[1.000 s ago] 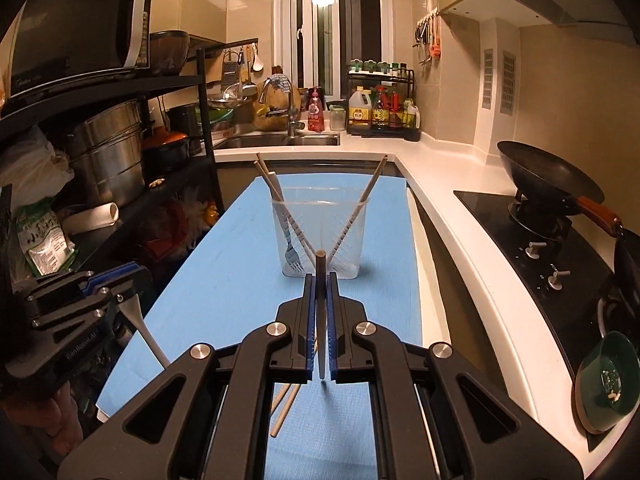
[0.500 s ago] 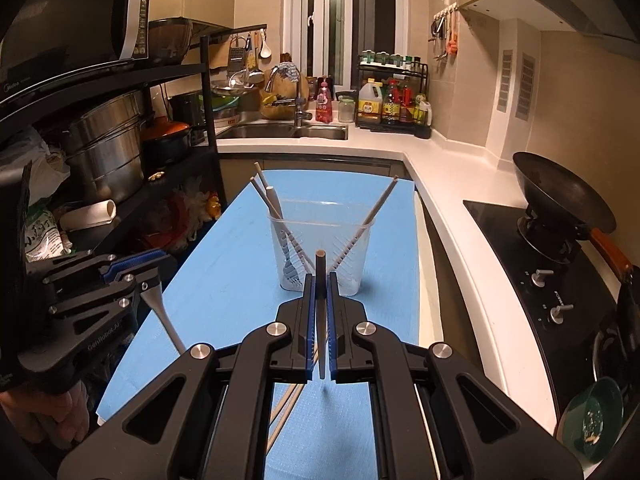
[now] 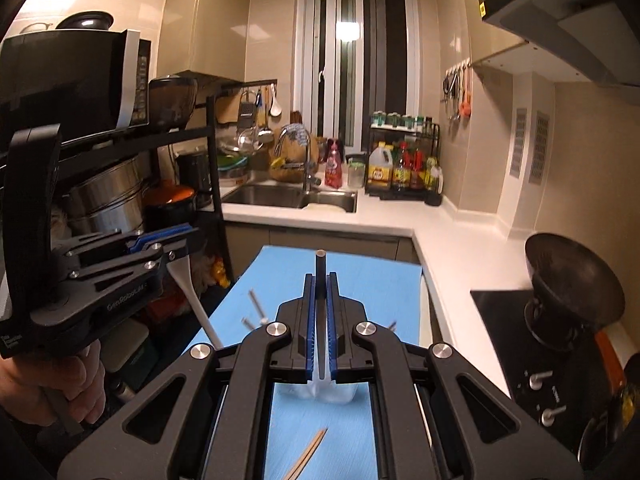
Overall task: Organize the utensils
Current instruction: 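Open the left tool to drop the spoon in while the right tool releases its chopstick, then move both open tools back toward the last two chopsticks on the cloth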
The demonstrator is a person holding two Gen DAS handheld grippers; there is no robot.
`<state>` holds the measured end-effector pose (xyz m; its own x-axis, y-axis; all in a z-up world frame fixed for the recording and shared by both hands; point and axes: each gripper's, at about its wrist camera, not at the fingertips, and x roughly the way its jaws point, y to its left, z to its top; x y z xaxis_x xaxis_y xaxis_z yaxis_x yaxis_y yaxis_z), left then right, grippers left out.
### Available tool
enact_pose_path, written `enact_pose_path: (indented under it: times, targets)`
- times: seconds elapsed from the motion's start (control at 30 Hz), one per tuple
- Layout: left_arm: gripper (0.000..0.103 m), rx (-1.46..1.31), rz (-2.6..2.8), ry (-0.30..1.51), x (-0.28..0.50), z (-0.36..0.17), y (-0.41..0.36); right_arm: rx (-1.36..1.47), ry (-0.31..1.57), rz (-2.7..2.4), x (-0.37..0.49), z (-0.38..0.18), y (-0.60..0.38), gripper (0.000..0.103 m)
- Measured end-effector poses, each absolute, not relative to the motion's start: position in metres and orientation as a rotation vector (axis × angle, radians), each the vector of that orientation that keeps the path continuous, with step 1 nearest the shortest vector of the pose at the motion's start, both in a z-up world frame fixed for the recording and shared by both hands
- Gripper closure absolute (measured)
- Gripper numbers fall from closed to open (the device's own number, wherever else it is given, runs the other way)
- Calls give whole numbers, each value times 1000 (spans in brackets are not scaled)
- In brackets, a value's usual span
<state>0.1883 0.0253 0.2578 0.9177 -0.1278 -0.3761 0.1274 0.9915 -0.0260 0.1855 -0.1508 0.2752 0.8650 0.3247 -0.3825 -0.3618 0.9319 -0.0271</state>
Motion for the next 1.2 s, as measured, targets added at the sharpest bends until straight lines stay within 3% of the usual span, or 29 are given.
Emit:
enact_pose_path:
  times: [0.23,0.53,0.77,0.8,0.83,0.87,0.9,1.13,1.2]
  targets:
    - [92,49,-102,345,244,272,4,-36,362,335,225,266,-163,98]
    - [92,108,-65,492,300,194,-19,-19,415,339,262,218,-164,98]
    - [92,87,-67,564,310,165,-19,-28,501,379,271,193,-164,95]
    - [88,75,-76,568,309,164,-19,-29,500,372,269,192,-164,91]
    - [82,57,-85,565,307,166,-17,-25,494,368,266,194,-166,80]
    - [67,35,-93,552,301,170,-14,-17,487,374,263,197,-167,74]
    - [64,14,-103,531,296,175,-11,-8,478,384,259,201,-169,74]
    - [64,-93,-123,429,219,193,20,-9,412,368,224,226,-181,74]
    - [69,-112,-116,427,189,183,27,-16,398,369,209,230,-182,74]
